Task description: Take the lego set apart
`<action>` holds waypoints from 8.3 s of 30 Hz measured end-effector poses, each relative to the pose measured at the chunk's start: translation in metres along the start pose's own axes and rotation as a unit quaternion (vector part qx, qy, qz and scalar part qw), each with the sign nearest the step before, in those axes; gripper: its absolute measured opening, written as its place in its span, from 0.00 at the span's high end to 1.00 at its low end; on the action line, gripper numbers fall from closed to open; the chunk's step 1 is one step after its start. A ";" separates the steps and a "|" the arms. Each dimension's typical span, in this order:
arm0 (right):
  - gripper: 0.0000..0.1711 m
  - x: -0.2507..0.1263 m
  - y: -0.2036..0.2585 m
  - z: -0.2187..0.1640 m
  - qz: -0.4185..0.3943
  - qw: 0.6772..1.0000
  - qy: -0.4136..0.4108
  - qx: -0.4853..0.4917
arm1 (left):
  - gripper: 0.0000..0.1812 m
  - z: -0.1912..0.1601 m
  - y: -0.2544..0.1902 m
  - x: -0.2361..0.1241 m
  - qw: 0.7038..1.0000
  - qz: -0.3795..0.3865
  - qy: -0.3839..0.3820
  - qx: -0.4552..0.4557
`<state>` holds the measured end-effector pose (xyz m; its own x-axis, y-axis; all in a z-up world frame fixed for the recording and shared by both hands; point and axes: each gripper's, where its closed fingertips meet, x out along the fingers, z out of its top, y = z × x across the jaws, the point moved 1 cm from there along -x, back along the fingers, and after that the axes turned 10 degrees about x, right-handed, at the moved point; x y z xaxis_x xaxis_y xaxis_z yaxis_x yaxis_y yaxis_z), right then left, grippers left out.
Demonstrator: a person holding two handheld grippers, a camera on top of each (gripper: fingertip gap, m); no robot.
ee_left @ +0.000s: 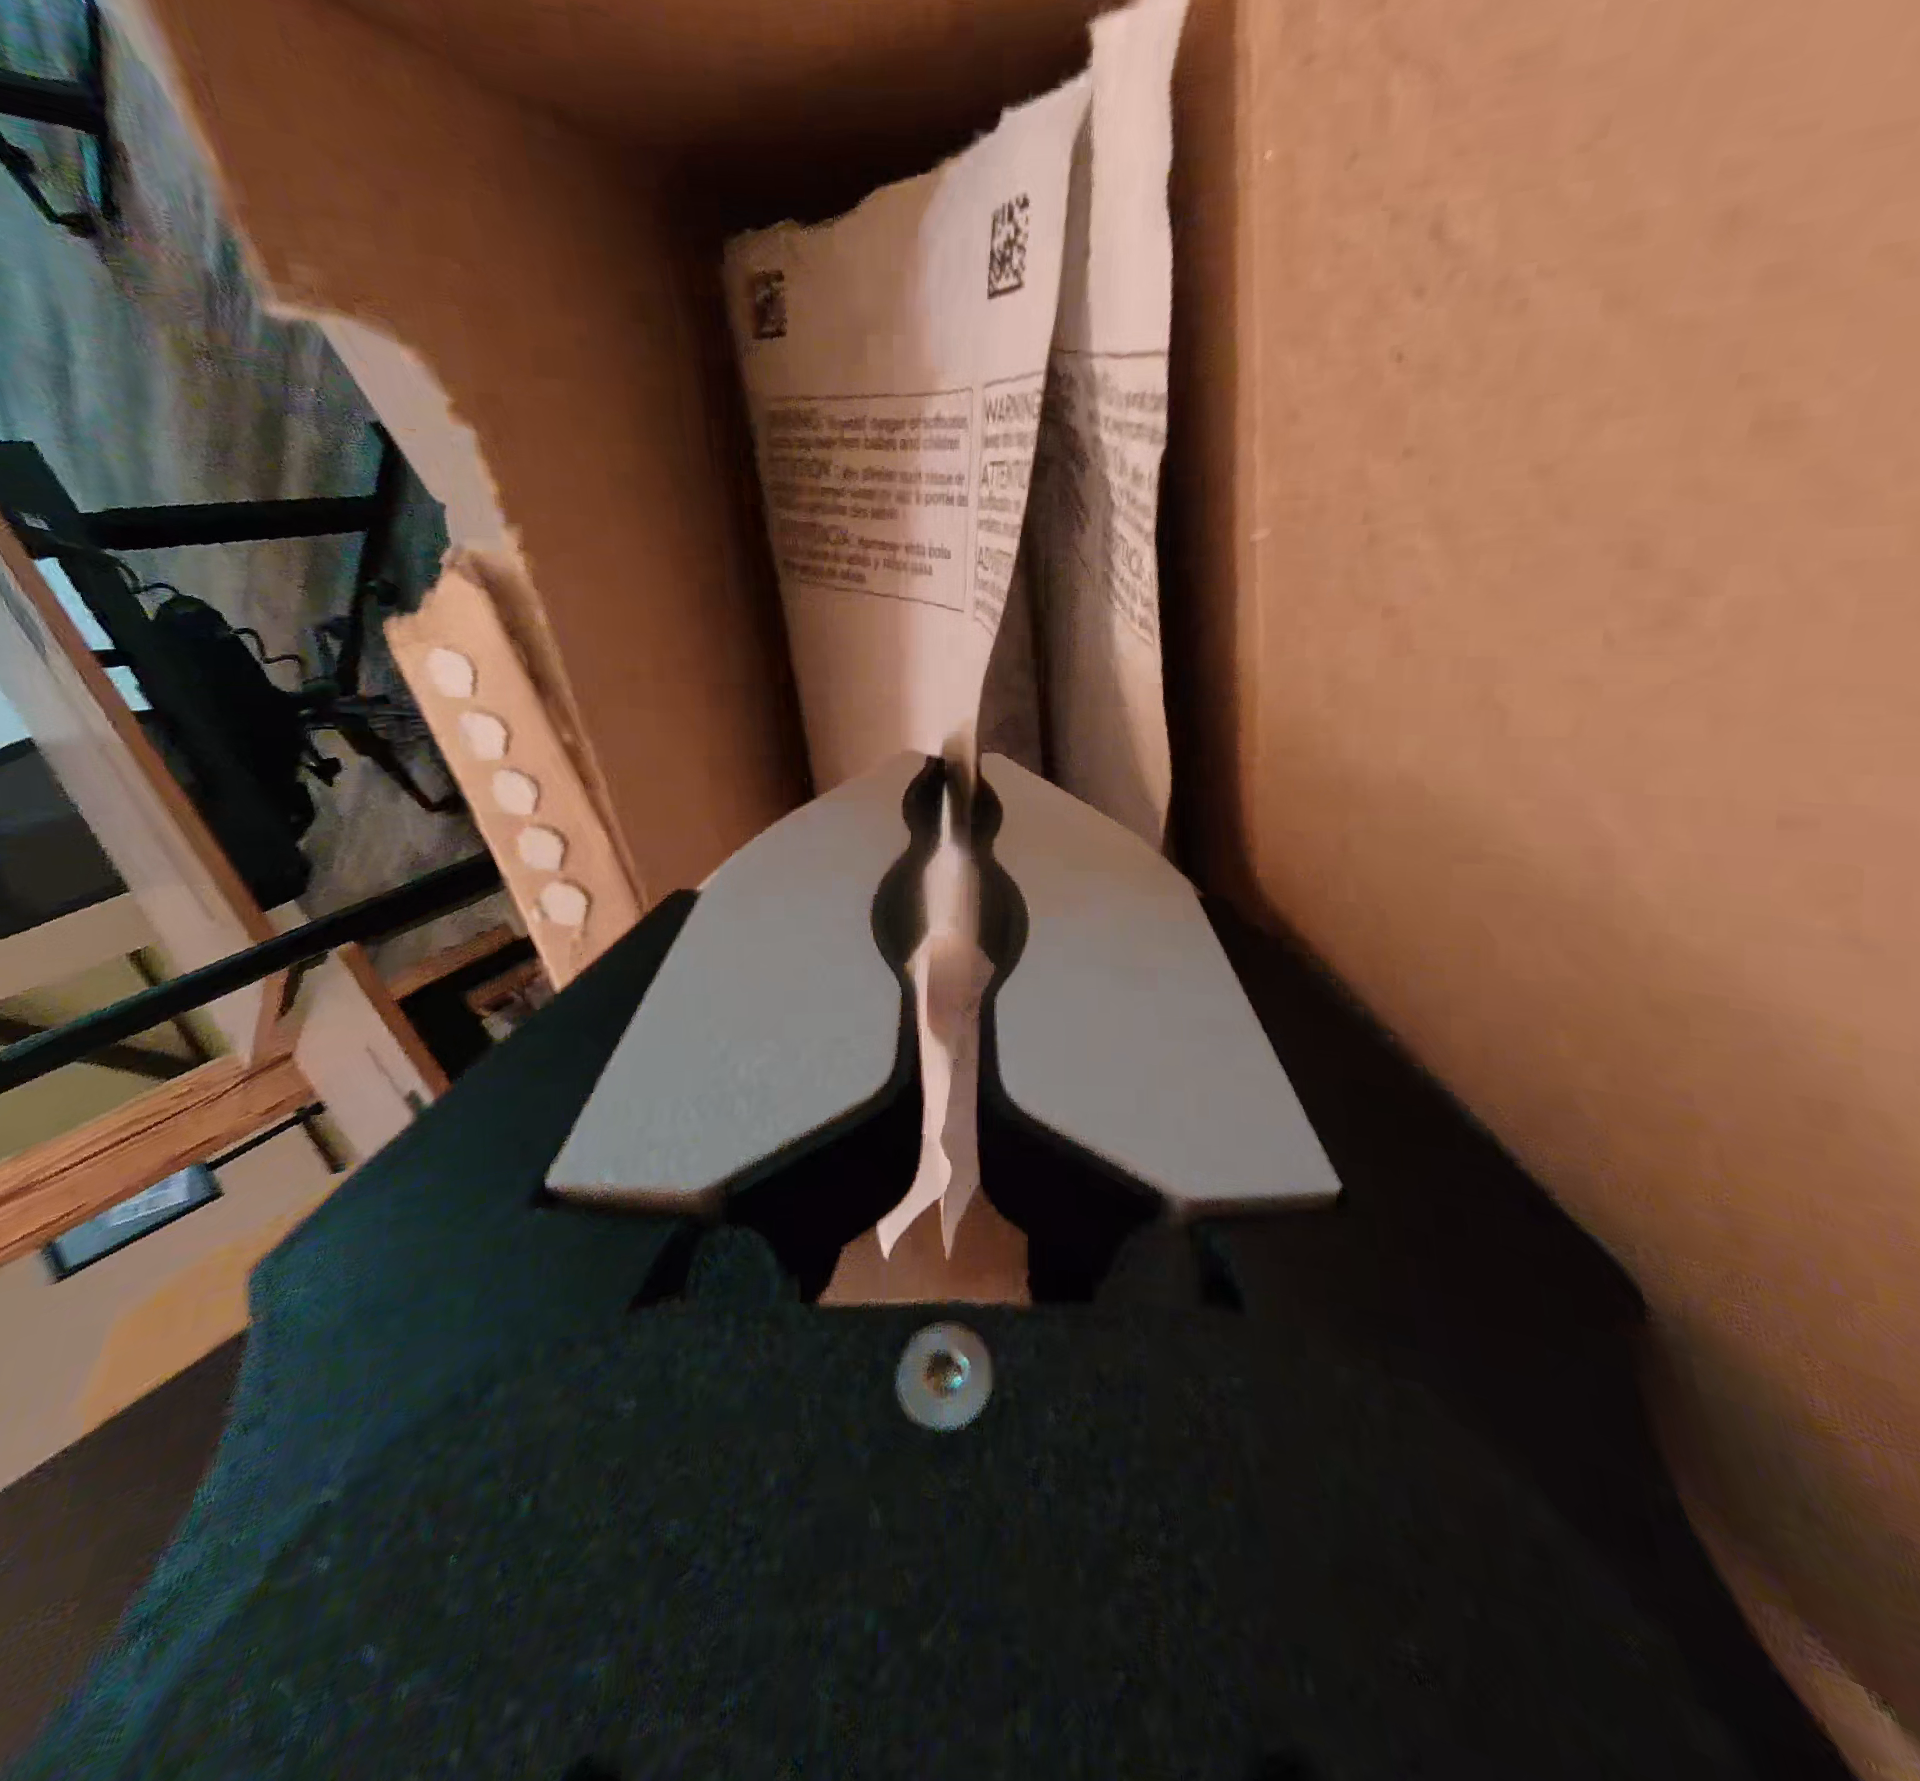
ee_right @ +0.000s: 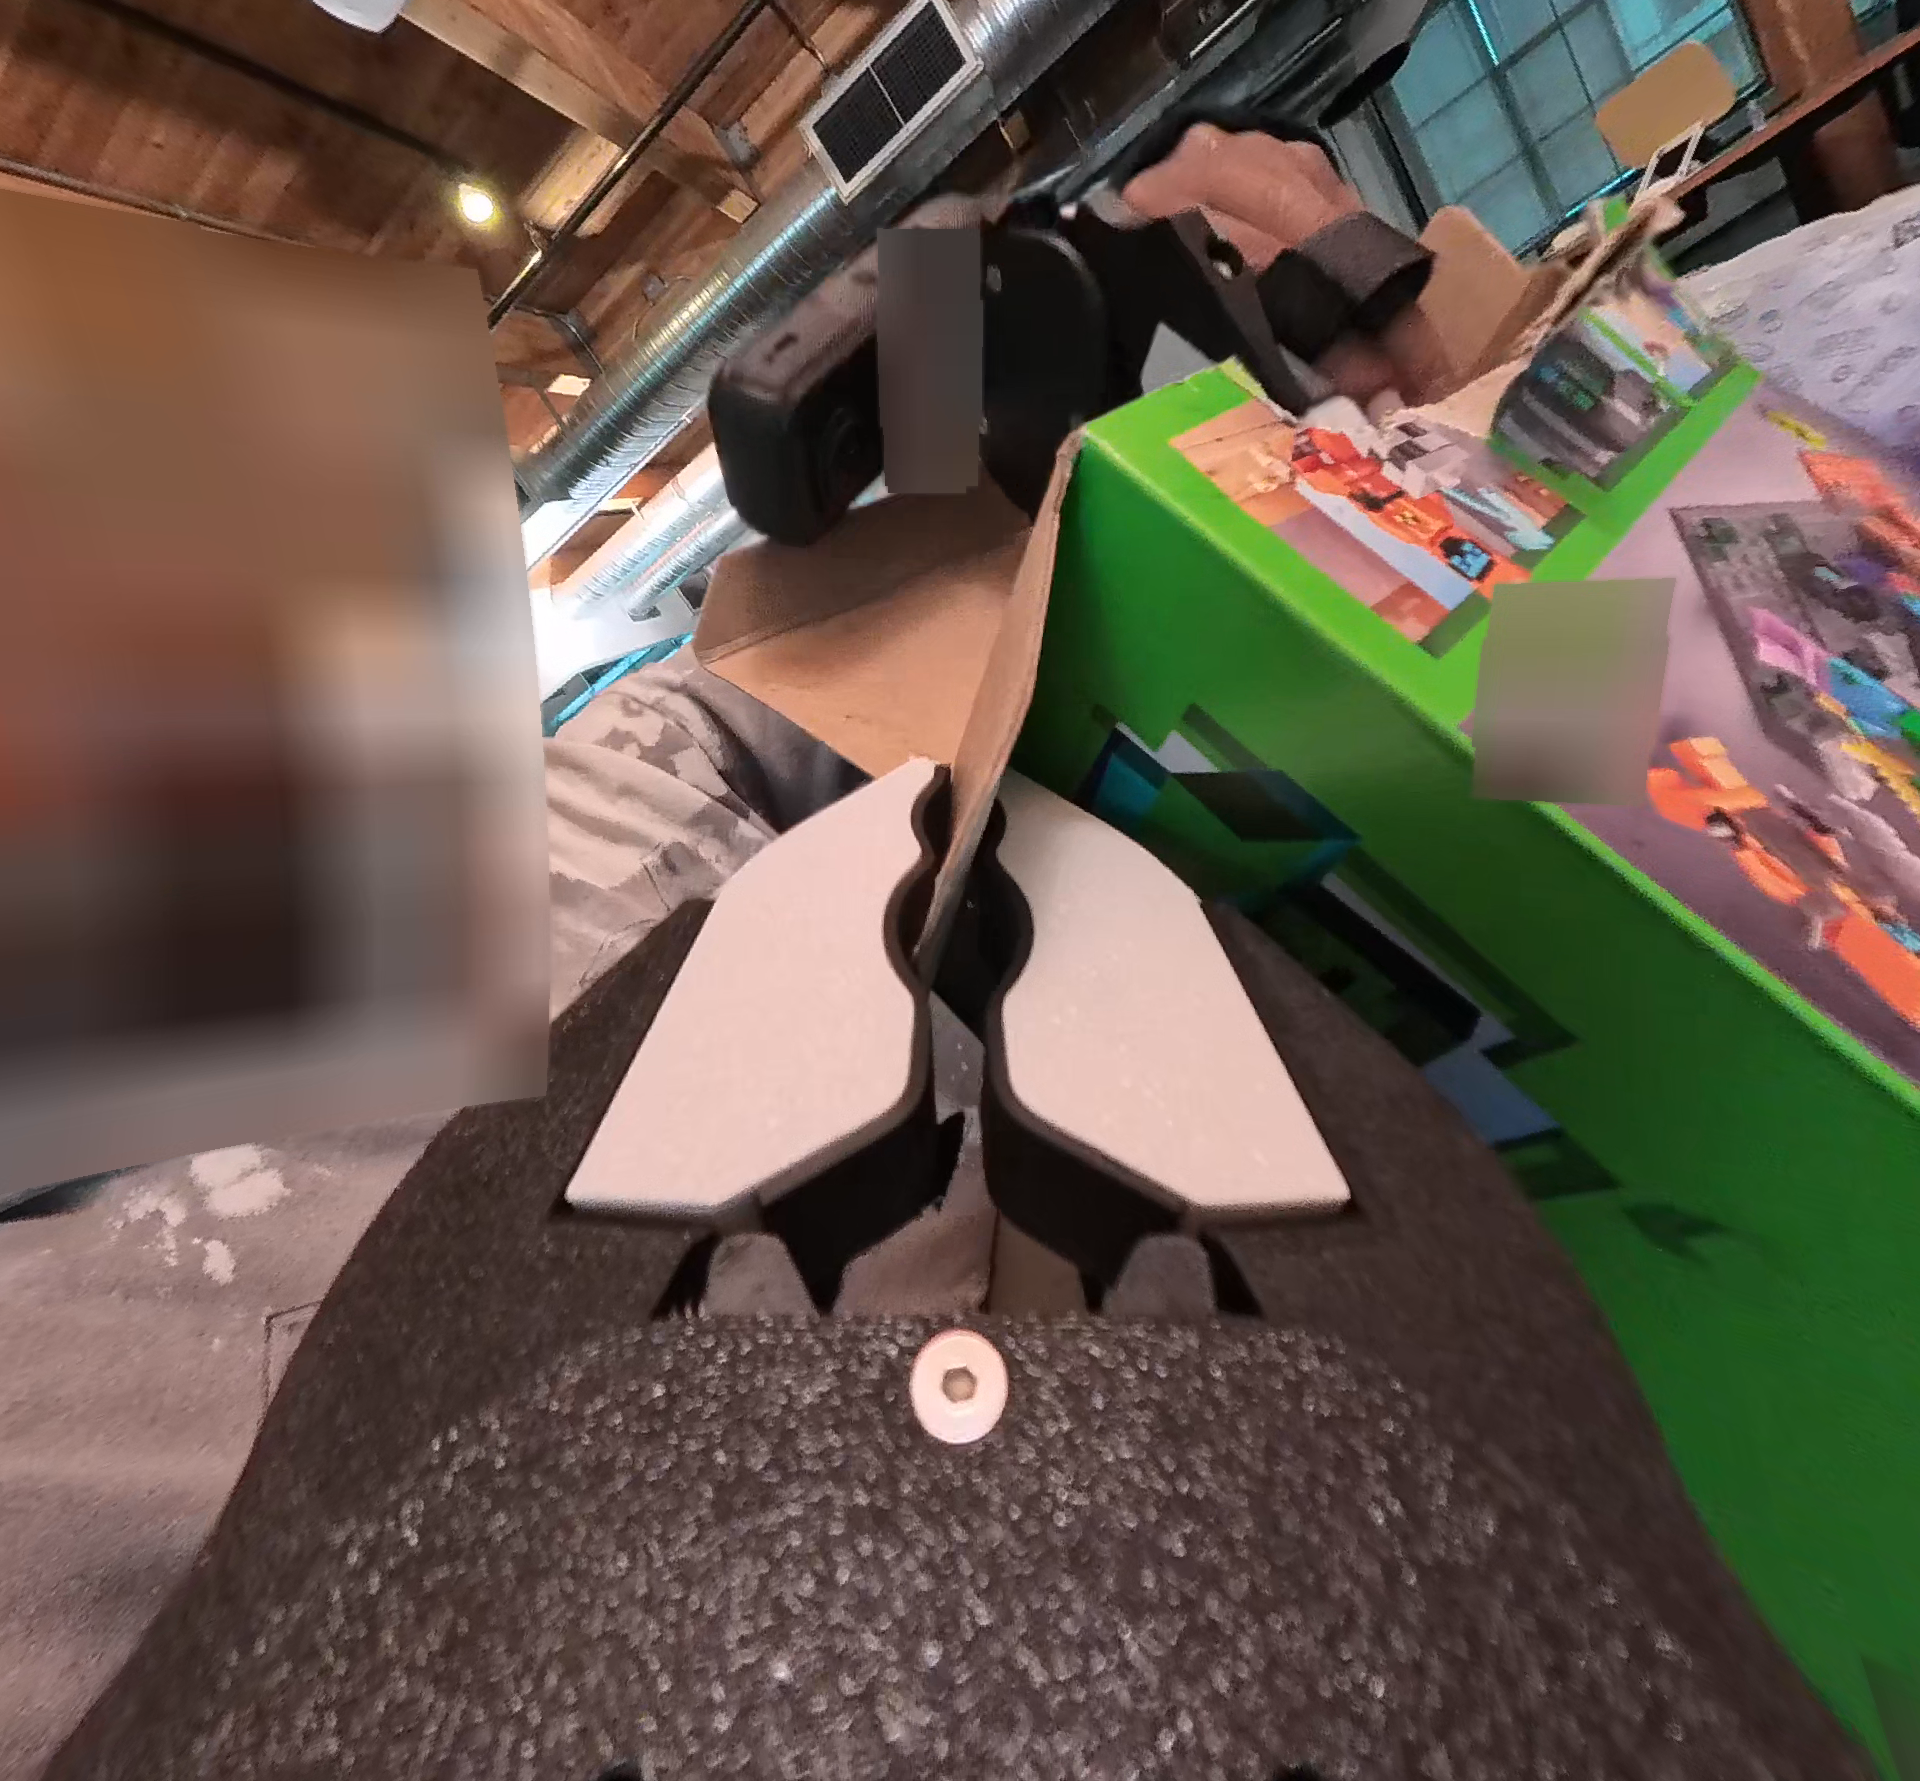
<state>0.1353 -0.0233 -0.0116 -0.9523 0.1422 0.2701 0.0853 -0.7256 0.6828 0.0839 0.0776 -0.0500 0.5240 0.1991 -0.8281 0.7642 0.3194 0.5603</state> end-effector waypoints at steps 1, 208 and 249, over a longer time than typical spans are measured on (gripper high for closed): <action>0.99 -0.002 0.000 -0.002 -0.001 1.000 0.001 -0.001 | 0.95 0.001 0.001 -0.004 1.000 0.004 -0.006 -0.010; 1.00 0.140 -0.093 -0.175 -0.431 0.869 0.045 -0.238 | 0.95 -0.054 -0.262 -0.078 0.664 0.404 -0.229 -0.585; 0.71 0.115 -0.122 0.031 -0.555 0.627 0.307 -0.452 | 1.00 -0.049 -0.209 -0.061 0.660 0.344 -0.157 -0.649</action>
<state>0.0241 0.1023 -0.0433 -0.2358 0.8132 -0.5322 -0.6671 -0.5336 -0.5198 -0.1264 0.0440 -0.1172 0.7871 0.5739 -0.2261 -0.5546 0.8189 0.1478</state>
